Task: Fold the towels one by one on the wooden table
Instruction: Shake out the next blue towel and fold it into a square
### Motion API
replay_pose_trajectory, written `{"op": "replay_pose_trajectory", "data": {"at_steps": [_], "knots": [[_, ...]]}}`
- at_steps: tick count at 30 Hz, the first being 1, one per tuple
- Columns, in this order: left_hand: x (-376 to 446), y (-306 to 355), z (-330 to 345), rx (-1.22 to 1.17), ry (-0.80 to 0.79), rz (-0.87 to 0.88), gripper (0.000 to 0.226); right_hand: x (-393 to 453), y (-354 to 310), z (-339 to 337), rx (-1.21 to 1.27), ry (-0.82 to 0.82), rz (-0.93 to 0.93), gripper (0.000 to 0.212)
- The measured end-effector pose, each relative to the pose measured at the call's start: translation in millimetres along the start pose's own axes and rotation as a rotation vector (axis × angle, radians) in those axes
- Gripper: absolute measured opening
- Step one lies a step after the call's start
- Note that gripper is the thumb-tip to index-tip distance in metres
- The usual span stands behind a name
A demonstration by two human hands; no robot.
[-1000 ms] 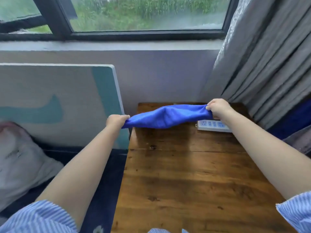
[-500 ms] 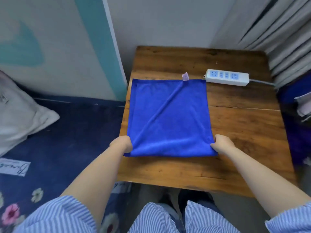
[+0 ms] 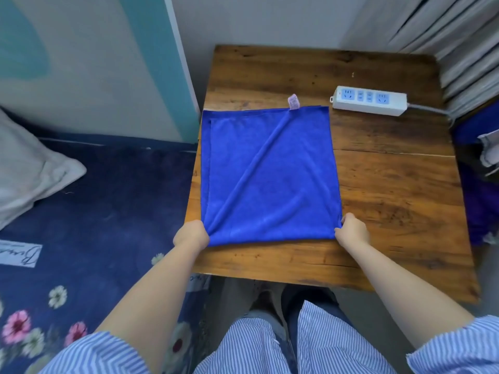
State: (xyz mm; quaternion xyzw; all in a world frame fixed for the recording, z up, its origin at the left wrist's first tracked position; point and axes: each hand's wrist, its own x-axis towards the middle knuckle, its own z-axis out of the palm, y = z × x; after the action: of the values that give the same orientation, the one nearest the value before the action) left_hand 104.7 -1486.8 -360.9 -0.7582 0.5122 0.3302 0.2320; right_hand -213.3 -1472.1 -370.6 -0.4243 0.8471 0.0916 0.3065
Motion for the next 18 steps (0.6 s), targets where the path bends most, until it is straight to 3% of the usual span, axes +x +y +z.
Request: {"op": "replay_pose_trajectory", "data": {"at_steps": [2, 5, 8, 12, 15, 18], "knots": [[-1.4, -1.4, 2.9, 0.003, 0.02, 0.01, 0.02, -2.0, 1.5, 0.0, -0.008, -0.001, 0.004, 0.01], [0.4, -5.3, 9.6, -0.011, -0.027, 0.0, 0.016, -2.5, 8.3, -4.2, -0.128, -0.082, 0.006, 0.02], [-2.1, -9.3, 15.5, 0.045, -0.197, 0.022, 0.008, -10.8, 13.7, -11.8, -0.317, -0.294, 0.013, 0.007], [-5.3, -7.6, 18.8, 0.149, -0.411, 0.027, 0.025, -15.4, 17.5, -16.4, -0.492, -0.489, 0.031, 0.007], [-7.4, 3.3, 9.7, 0.187, -0.415, -0.025, 0.028, -5.8, 13.2, -23.2, -0.461, -0.421, 0.024, 0.018], [-3.8, 23.2, -10.6, 0.231, -0.125, -0.048, 0.031, 12.1, -2.9, -39.4, -0.38, -0.195, -0.087, 0.014]]}}
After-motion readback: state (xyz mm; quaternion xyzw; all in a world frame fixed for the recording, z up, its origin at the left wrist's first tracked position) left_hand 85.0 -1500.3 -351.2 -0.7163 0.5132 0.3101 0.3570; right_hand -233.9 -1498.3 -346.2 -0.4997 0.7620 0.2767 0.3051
